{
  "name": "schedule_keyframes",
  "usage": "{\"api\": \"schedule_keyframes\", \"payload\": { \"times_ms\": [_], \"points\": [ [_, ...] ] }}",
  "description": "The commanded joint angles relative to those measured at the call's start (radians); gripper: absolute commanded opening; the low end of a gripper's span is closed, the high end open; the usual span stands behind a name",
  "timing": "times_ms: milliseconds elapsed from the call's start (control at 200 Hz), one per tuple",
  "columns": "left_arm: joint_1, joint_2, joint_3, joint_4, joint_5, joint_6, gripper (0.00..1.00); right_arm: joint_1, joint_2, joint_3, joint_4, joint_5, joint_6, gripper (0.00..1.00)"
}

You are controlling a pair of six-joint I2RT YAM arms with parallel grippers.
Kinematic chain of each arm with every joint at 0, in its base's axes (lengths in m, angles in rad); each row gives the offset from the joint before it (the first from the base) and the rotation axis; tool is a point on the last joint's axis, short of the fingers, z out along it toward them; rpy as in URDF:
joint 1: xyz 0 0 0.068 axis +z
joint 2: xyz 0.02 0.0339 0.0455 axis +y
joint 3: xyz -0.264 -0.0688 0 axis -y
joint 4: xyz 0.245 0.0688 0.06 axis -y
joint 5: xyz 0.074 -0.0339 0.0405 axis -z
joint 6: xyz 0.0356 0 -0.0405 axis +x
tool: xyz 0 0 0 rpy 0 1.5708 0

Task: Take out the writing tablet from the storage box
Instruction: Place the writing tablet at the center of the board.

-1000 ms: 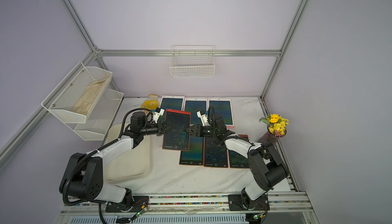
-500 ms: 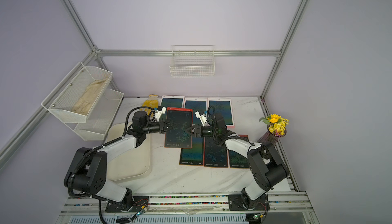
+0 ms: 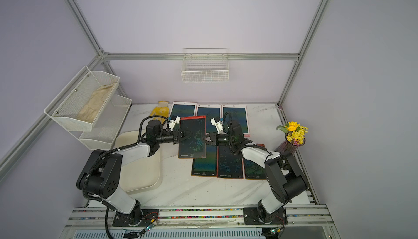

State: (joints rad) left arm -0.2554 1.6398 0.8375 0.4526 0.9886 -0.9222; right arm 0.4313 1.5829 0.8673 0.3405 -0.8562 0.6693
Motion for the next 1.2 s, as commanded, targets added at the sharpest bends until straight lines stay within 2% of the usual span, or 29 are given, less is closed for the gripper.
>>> {"api": "schedule_keyframes", "payload": {
  "times_ms": [0,95,175,430,665,835,965,1050,1195],
  "points": [
    [-0.052,-0.005,0.029,0.008,0.009,-0.003,0.41,0.034,-0.005,0.027,0.063,-0.042,-0.034,0.04],
    [-0.051,-0.004,0.039,-0.046,-0.006,0.026,0.45,0.035,0.0,0.026,0.061,-0.044,-0.035,0.02],
    [-0.048,-0.014,0.052,-0.134,-0.031,0.074,0.57,0.034,0.006,0.024,0.061,-0.039,-0.035,0.0],
    [0.016,-0.114,0.028,-0.356,-0.133,0.198,0.65,0.035,0.044,0.024,0.065,-0.004,-0.014,0.0],
    [0.089,-0.255,0.036,-0.645,-0.295,0.325,0.72,0.039,0.077,0.022,0.108,0.013,0.028,0.0],
    [0.156,-0.342,0.014,-0.733,-0.385,0.342,0.75,0.073,0.14,0.039,0.133,0.024,0.064,0.0],
    [0.187,-0.408,0.014,-0.8,-0.46,0.358,0.77,0.111,0.187,0.036,0.208,0.042,0.15,0.0],
    [0.226,-0.447,0.003,-0.825,-0.466,0.36,0.79,0.143,0.21,0.032,0.248,0.066,0.205,0.0],
    [0.288,-0.513,-0.048,-0.825,-0.528,0.322,0.82,0.192,0.233,0.012,0.295,0.123,0.301,0.0]
  ]
}}
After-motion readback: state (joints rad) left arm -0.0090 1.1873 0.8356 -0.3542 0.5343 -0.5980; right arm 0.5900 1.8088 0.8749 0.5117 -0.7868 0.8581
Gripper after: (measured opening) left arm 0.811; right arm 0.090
